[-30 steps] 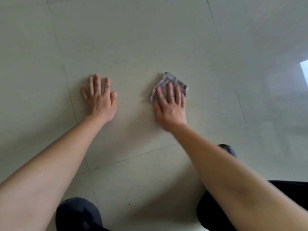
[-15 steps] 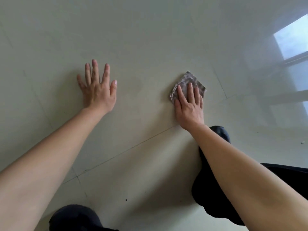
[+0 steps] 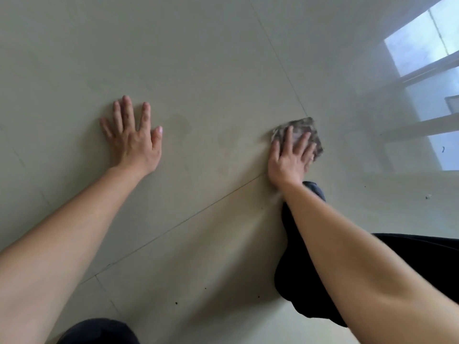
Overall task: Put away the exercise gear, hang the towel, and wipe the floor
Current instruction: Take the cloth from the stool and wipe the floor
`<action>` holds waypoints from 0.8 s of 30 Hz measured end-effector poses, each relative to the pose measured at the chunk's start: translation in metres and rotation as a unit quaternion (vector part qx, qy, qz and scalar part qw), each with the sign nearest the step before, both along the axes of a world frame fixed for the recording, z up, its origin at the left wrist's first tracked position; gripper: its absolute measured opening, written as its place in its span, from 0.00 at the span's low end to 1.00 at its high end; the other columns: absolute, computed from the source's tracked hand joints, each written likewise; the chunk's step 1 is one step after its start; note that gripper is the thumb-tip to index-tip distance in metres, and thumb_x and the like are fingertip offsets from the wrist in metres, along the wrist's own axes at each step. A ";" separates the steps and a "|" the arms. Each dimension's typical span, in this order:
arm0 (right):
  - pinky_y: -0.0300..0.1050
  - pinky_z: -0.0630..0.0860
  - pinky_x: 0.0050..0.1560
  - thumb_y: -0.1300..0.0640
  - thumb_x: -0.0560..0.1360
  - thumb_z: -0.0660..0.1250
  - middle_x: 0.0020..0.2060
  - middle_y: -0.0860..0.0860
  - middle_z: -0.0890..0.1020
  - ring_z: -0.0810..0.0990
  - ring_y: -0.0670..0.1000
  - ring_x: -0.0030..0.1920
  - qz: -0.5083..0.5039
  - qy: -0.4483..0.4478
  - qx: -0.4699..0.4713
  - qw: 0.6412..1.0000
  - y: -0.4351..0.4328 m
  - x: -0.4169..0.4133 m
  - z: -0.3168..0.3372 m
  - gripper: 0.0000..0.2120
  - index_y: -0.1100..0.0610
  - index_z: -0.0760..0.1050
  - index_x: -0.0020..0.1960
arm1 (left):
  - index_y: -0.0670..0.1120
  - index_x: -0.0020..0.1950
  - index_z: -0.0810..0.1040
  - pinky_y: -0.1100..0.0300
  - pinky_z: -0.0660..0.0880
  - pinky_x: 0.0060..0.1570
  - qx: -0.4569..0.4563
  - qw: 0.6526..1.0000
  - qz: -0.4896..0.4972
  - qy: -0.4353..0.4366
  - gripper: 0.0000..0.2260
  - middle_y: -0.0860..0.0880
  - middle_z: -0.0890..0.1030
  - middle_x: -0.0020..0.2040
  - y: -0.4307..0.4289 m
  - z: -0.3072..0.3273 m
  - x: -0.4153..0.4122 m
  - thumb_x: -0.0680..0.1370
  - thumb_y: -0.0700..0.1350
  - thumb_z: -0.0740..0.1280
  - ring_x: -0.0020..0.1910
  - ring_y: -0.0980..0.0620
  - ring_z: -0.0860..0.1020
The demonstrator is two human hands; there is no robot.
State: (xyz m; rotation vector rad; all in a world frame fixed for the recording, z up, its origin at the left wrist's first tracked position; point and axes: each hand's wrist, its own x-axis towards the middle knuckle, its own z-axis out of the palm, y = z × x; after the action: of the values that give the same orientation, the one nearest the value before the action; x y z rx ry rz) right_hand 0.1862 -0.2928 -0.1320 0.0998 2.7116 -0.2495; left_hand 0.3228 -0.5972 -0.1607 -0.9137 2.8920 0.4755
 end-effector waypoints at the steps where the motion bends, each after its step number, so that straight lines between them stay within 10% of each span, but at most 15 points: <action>1: 0.59 0.35 0.78 0.37 0.83 0.44 0.81 0.54 0.37 0.35 0.61 0.80 -0.061 -0.014 0.009 0.998 -0.003 -0.020 0.001 0.29 0.39 0.42 0.81 | 0.47 0.79 0.60 0.32 0.46 0.72 0.000 1.000 0.000 0.000 0.29 0.38 0.53 0.80 0.000 0.000 0.001 0.79 0.58 0.51 0.79 0.37 0.50; 5: 0.61 0.36 0.78 0.38 0.84 0.45 0.81 0.55 0.39 0.37 0.66 0.79 -0.118 -0.023 0.015 0.993 -0.032 -0.049 0.002 0.29 0.42 0.43 0.82 | 0.48 0.79 0.60 0.32 0.47 0.72 0.001 1.000 0.001 0.002 0.29 0.39 0.53 0.80 -0.001 0.001 0.006 0.79 0.58 0.50 0.79 0.37 0.50; 9: 0.59 0.34 0.78 0.37 0.83 0.44 0.82 0.53 0.39 0.33 0.61 0.80 0.150 0.013 -0.031 0.988 -0.070 0.030 -0.003 0.29 0.41 0.45 0.82 | 0.49 0.79 0.61 0.32 0.48 0.72 -0.004 1.000 0.000 0.004 0.28 0.39 0.54 0.80 -0.001 0.001 0.005 0.80 0.57 0.50 0.79 0.37 0.52; 14: 0.56 0.44 0.80 0.41 0.84 0.51 0.82 0.52 0.54 0.47 0.60 0.81 0.463 0.032 -0.098 0.880 -0.060 0.037 -0.006 0.24 0.41 0.59 0.80 | 0.49 0.78 0.62 0.30 0.47 0.71 -0.026 1.000 -0.012 0.012 0.27 0.39 0.56 0.80 -0.005 0.000 0.003 0.81 0.57 0.50 0.78 0.36 0.54; 20: 0.58 0.39 0.79 0.33 0.79 0.49 0.82 0.56 0.43 0.41 0.64 0.80 0.000 0.007 0.026 1.000 -0.023 -0.111 0.002 0.37 0.47 0.44 0.83 | 0.47 0.79 0.60 0.28 0.46 0.70 -0.026 0.999 0.033 0.004 0.30 0.38 0.53 0.80 -0.021 -0.001 0.007 0.80 0.59 0.51 0.78 0.35 0.51; 24: 0.57 0.36 0.79 0.36 0.82 0.48 0.81 0.59 0.41 0.38 0.64 0.80 0.094 0.016 0.005 0.995 -0.066 -0.088 0.000 0.35 0.51 0.43 0.83 | 0.49 0.79 0.61 0.28 0.46 0.70 -0.026 0.999 0.044 0.003 0.28 0.40 0.55 0.80 -0.031 -0.001 0.013 0.80 0.58 0.49 0.78 0.35 0.52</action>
State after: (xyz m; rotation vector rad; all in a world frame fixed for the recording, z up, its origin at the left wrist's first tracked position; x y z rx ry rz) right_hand 0.0978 -0.3588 -0.1319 -0.1563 2.7305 -0.1823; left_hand 0.3359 -0.6284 -0.1612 -1.0525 2.8914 0.4102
